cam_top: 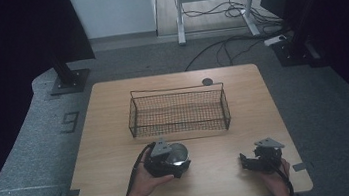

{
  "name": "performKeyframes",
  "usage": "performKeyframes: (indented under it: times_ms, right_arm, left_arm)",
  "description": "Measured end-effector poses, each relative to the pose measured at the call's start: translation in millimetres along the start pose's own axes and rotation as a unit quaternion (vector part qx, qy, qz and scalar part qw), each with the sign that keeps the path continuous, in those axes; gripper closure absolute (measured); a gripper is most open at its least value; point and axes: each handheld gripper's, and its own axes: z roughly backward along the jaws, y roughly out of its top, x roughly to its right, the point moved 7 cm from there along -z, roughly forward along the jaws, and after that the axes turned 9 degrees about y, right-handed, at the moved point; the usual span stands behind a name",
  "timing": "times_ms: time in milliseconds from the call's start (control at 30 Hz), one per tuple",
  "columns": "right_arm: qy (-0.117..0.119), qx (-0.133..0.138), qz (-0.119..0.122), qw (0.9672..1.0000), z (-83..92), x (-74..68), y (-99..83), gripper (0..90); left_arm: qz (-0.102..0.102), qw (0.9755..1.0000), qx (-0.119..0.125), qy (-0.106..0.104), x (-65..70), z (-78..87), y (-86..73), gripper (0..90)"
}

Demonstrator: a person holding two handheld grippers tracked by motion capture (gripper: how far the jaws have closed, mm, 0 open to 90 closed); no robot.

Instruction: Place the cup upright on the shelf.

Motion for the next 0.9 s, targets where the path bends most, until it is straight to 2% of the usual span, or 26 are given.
performKeyframes:
  times_ms: [167, 433, 900]
  right_arm:
    - [0.0, 0.0, 0.0, 1.0, 0.0, 0.0, 0.0, 6.2]
    - [0.0, 0.0, 0.0, 1.0, 0.0, 0.0, 0.0, 6.2]
    - [0.001, 0.0, 0.001, 1.0, -0.1, 0.1, 0.1, 6.3]
  left_arm:
    - [0.009, 0.9999, 0.007, 0.008, -12.1, 10.8, 0.0, 14.3]
    - [0.014, 0.9998, 0.012, 0.011, -22.3, 20.9, -0.1, 14.3]
    - [0.013, 0.9996, 0.018, 0.017, -29.9, 27.4, 6.3, 14.3]
